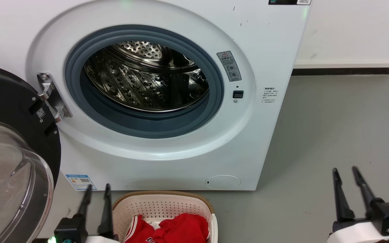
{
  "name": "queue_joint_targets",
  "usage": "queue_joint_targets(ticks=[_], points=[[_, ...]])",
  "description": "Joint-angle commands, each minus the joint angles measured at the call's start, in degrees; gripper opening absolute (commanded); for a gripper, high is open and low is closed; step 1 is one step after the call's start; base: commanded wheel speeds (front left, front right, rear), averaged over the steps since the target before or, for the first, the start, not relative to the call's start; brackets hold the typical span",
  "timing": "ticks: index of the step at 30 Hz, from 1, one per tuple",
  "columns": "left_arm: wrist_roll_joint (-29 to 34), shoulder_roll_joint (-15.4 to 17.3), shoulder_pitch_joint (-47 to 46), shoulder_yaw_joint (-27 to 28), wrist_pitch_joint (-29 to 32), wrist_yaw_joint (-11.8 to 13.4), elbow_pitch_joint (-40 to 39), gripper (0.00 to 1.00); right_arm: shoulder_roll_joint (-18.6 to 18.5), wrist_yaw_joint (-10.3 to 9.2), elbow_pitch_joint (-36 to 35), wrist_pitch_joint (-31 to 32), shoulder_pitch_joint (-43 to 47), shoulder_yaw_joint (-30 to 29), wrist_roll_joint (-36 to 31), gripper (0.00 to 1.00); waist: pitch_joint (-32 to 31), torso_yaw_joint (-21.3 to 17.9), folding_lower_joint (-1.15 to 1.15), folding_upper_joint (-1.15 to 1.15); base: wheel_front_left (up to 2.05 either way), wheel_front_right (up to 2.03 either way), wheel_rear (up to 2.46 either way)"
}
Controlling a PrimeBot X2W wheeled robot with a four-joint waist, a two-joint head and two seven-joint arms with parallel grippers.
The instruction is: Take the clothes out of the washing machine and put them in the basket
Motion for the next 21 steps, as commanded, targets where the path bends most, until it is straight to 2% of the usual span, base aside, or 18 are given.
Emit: queue_joint_targets(ticks=[1, 21], points=[[-0.1, -0.1, 0.4, 0.0, 0.2, 0.0, 0.9, 0.00, 0.1, 0.00, 0.9, 0.0, 0.2, 0.0, 0.0, 0.00, 0.0, 0.0, 0.00, 0.00, 0.00, 0.00, 0.00], [-22.7, -0.2, -2.8, 1.4, 5.8, -1.6, 3.0, 0.00, 0.1, -0.01, 3.3, 5.6, -2.5, -0.2, 24.4, 0.00, 0.1, 0.2, 0.00, 0.00, 0.00, 0.00, 0.00]])
